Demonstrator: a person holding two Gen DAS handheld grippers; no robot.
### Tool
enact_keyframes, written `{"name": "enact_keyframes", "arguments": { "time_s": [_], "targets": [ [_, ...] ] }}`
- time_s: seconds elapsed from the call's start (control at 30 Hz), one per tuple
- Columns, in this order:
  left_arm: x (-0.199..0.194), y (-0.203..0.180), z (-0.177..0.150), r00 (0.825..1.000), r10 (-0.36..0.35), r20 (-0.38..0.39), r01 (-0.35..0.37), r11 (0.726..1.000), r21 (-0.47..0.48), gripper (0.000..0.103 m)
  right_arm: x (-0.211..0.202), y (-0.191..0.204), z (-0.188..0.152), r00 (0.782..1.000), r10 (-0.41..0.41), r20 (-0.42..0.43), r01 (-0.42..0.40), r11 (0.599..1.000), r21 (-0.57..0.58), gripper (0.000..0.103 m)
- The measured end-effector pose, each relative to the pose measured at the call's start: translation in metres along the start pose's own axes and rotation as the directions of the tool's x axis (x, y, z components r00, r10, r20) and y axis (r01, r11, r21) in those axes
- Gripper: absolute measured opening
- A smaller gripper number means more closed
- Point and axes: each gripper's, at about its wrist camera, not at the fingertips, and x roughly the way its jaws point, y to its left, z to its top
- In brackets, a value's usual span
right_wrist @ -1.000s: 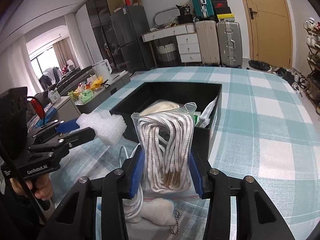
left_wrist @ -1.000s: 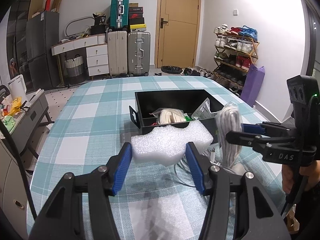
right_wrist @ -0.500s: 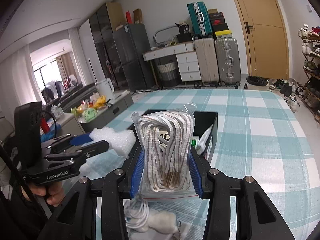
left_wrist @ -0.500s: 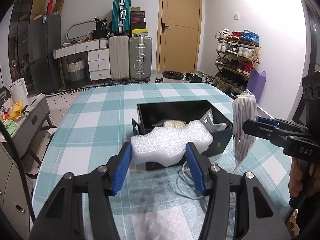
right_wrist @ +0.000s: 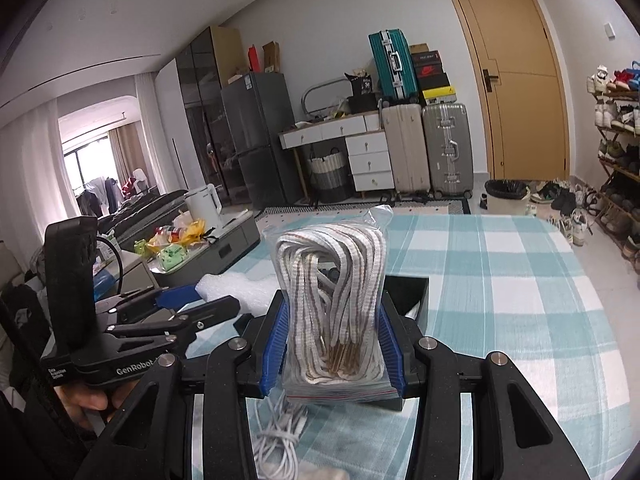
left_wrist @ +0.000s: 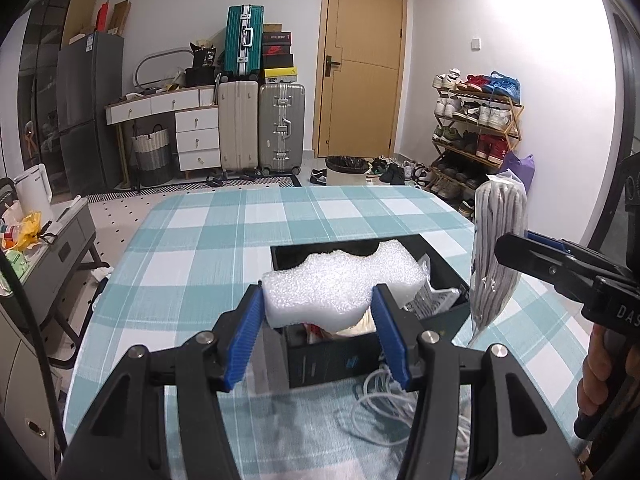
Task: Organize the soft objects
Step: 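Lift the foam block and rope bag and carry both over the black box, then lower the foam block and rope bag into the box and open both grippers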
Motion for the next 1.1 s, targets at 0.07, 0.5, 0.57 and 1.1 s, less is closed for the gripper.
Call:
{"name": "enact_keyframes", "arguments": {
  "time_s": [0.07,0.5,0.57,1.1],
  "targets": [
    [0.004,0.001,0.003,1.000,0.002,0.000,-0.002,1.000,-0.006,0.055,0.003,0.001,0.004,1.000,-0.008,0.007,0.008,1.000,-0.002,0.043],
    [0.032,0.003,0.006,0.999,0.042,-0.017,-0.042,0.999,-0.018,0.055,0.022,-0.002,0.015,0.999,-0.035,0.026,0.035,0.999,-0.003,0.043],
    [0.035,0.003,0.006,0.999,0.041,-0.021,-0.041,0.999,-0.019,0.055,0.026,-0.005,0.014,0.999,-0.045,0.027,0.044,0.999,0.005,0.043],
    [0.060,-0.005,-0.004,0.996,0.062,-0.057,-0.061,0.998,0.020,0.055,0.064,-0.008,0.011,0.997,-0.077,-0.018,0.077,0.997,-0.005,0.043]
  ]
}}
